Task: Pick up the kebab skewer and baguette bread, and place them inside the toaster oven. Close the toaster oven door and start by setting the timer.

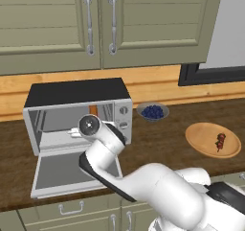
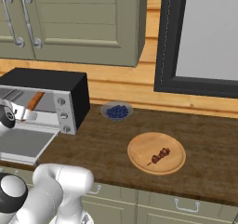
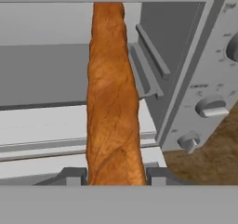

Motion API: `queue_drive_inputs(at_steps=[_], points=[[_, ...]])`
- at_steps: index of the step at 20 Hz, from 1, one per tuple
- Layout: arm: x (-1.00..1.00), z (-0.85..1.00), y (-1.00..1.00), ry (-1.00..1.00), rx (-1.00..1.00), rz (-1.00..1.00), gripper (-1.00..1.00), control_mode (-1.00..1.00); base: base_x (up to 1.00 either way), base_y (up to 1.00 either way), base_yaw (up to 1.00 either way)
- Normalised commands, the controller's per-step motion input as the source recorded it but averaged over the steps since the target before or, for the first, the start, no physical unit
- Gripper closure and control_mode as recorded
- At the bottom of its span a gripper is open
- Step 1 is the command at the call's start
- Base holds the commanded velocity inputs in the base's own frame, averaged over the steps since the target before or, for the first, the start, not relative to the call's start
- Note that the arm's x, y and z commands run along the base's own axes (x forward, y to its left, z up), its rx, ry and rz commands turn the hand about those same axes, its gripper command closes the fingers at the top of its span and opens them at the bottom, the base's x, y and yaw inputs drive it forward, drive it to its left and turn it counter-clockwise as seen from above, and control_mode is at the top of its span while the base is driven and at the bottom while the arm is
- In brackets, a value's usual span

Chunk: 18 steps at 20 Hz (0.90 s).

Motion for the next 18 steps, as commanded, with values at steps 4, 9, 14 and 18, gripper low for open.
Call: queue_drive_inputs(at_steps=[4,9,14,18], points=[[0.56,0.34,0.0,0.06,0.0,0.0,1.0,-1.0,0.0,0.0,0.0],[0.48,0.1,0.0,0.02,0.0,0.0,1.0,-1.0,0.0,0.0,0.0],[0.25,-0.05,0.0,-0.08,0.0,0.0,1.0,-1.0,0.0,0.0,0.0],[0.49,0.0,0.02,0.0,0.0,0.0,1.0,-1.0,0.0,0.0,0.0]])
